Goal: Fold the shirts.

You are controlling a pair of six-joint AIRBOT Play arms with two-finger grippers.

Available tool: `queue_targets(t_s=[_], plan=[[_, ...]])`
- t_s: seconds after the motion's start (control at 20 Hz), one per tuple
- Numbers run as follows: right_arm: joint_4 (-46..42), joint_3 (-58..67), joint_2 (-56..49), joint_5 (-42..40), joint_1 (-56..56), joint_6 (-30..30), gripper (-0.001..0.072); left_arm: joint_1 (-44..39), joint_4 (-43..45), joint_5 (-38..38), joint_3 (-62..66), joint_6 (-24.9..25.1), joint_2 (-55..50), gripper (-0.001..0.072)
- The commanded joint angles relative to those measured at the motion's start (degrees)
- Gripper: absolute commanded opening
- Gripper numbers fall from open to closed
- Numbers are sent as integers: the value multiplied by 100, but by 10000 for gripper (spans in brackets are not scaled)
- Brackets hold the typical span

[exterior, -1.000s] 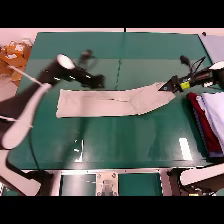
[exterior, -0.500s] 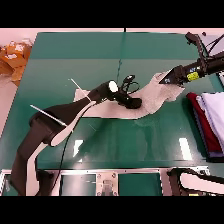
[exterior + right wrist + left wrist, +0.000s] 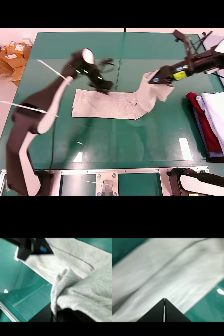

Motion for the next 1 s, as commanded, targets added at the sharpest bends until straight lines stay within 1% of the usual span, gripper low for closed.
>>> queue_targets(t_s=[0.0, 0.1, 0.25, 0.3, 0.35, 0.4, 0.45, 0.55, 0.6, 0.7, 0.85, 0.95], plan=[[122, 7, -149, -1172, 1134, 527, 14, 962, 2253, -831, 151, -361, 535, 22], [258, 7, -483, -2063, 1974, 654, 14, 1447, 2365, -822, 116, -334, 804, 22], [901, 11, -1405, -3604, 3145, 645, 14, 1996, 2306, -761, 116, -160, 990, 22], [1169, 31, -1816, -4299, 3521, 638, 19, 2111, 2291, -789, 116, -72, 990, 22], [1427, 74, -2214, -5003, 3866, 638, 141, 2212, 2288, -787, 114, 0, 988, 22], [1657, 181, -2629, -5600, 4157, 643, 394, 2280, 2288, -789, 114, 55, 990, 22], [1797, 315, -2929, -5807, 4286, 645, 507, 2341, 2291, -785, 114, 105, 990, 23], [1893, 452, -3036, -5451, 4151, 645, 498, 2385, 2291, -785, 114, 208, 990, 22], [1886, 479, -2922, -5077, 3915, 638, 467, 2382, 2288, -758, 114, 249, 990, 22], [1751, 479, -2509, -4089, 3171, 520, 369, 2382, 2264, -713, 114, 313, 988, 22], [1115, 448, -1882, -2618, 1860, 452, 362, 2382, 2267, -684, 114, 313, 990, 22], [813, 229, -1591, -1886, 938, 472, 362, 2382, 2267, -682, 114, 308, 990, 23]])
